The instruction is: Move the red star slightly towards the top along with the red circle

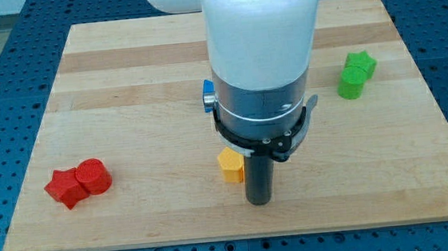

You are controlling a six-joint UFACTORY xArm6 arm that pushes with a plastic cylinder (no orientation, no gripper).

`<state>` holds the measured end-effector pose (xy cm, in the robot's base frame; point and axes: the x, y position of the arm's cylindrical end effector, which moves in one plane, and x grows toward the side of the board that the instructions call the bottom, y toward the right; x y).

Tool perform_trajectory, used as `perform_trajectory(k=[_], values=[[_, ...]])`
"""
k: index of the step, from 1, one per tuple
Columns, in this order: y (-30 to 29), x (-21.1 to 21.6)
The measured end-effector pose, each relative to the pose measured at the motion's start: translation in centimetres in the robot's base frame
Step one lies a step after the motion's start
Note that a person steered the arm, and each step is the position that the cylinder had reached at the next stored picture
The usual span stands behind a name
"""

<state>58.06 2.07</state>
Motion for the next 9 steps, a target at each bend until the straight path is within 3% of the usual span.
perform_trajectory(k=[3,5,8,9], values=[[-0.3,-0.4],[-8.1,2.4],[-23.2,3.5],[-25.5,3.3]])
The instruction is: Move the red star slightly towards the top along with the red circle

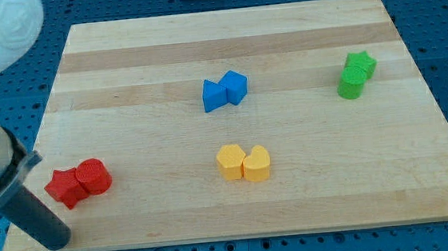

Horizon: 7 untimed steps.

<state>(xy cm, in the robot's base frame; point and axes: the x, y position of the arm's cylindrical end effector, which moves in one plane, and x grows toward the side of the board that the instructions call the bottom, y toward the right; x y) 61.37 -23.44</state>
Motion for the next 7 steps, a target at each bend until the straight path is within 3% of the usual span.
perform_trajectory(k=[4,7], values=[[-0.2,-6.0],[-1.1,-7.3]])
